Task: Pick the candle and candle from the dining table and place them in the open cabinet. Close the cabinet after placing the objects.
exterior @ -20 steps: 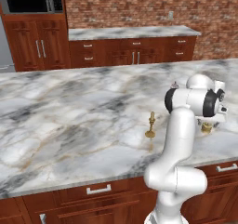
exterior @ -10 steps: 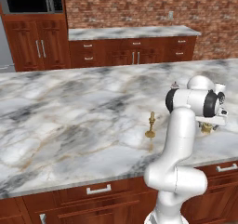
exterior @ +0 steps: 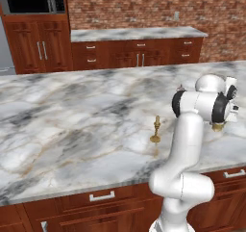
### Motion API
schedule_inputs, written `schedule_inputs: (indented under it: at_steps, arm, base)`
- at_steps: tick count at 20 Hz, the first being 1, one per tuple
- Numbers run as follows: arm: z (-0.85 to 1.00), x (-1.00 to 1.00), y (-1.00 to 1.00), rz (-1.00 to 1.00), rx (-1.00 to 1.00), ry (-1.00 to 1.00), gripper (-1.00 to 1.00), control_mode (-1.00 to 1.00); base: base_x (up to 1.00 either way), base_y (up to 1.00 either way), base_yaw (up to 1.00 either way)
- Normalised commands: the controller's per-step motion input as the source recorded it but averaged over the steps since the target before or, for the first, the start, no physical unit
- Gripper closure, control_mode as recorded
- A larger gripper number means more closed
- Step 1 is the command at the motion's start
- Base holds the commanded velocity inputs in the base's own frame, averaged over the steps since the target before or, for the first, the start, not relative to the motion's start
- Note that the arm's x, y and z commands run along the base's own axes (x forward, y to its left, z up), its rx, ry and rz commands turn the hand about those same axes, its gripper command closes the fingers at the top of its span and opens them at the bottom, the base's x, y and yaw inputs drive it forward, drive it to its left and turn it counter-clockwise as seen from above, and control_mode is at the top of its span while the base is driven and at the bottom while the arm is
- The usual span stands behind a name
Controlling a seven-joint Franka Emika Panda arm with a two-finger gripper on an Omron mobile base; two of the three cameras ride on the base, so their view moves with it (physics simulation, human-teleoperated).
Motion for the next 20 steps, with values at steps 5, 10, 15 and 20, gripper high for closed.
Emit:
schedule_inputs:
  at_steps: [5,10,15,20]
  arm:
    - [0.64,-1.0,0.87,0.02,-0.01,-0.15,1.0,-1.0]
    - [0.17,-0.95,1.0,0.19,-0.18,0.04,1.0,-1.0]
    - [0.26,-0.24,1.0,0.26,-0.24,0.0,1.0,-1.0]
    - [0.14,0.0,0.61,0.07,-0.07,0.0,1.0,-1.0]
  base:
    - [0.0,0.0,0.0]
    - [0.0,0.0,0.0]
    - [0.0,0.0,0.0]
    - [0.0,0.0,0.0]
